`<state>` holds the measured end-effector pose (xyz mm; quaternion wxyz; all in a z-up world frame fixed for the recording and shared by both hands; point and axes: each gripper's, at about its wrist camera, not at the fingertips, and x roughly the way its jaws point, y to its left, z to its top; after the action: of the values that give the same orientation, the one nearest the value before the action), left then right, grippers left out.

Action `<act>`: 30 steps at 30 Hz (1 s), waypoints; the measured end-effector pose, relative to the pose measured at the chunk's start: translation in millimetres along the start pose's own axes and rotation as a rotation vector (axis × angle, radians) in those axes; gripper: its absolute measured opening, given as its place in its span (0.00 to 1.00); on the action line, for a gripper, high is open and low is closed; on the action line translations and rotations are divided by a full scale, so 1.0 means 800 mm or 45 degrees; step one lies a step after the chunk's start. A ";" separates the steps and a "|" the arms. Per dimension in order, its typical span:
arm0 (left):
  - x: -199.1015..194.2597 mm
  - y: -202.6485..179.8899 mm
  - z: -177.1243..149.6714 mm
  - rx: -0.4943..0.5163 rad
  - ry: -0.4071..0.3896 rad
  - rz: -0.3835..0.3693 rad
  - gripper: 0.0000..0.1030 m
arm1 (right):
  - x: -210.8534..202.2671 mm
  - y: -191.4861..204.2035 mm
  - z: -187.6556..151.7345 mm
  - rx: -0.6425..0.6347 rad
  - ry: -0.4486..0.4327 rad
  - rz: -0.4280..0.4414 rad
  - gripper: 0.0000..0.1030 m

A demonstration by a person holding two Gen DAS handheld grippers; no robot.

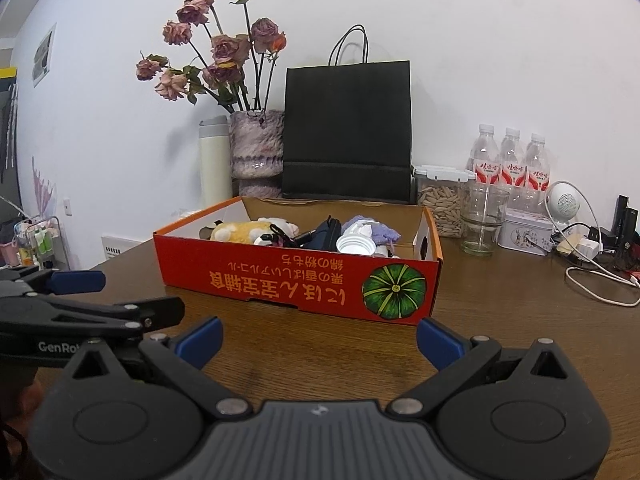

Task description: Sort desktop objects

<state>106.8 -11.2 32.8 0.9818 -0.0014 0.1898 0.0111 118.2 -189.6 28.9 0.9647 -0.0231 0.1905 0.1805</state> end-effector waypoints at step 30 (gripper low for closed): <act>0.000 -0.001 -0.001 0.006 0.002 0.007 1.00 | 0.001 0.000 -0.001 -0.004 0.002 -0.007 1.00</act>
<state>106.7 -11.7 31.9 0.9815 0.0016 0.1908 0.0134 118.4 -189.2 27.7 0.9650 -0.0251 0.1908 0.1781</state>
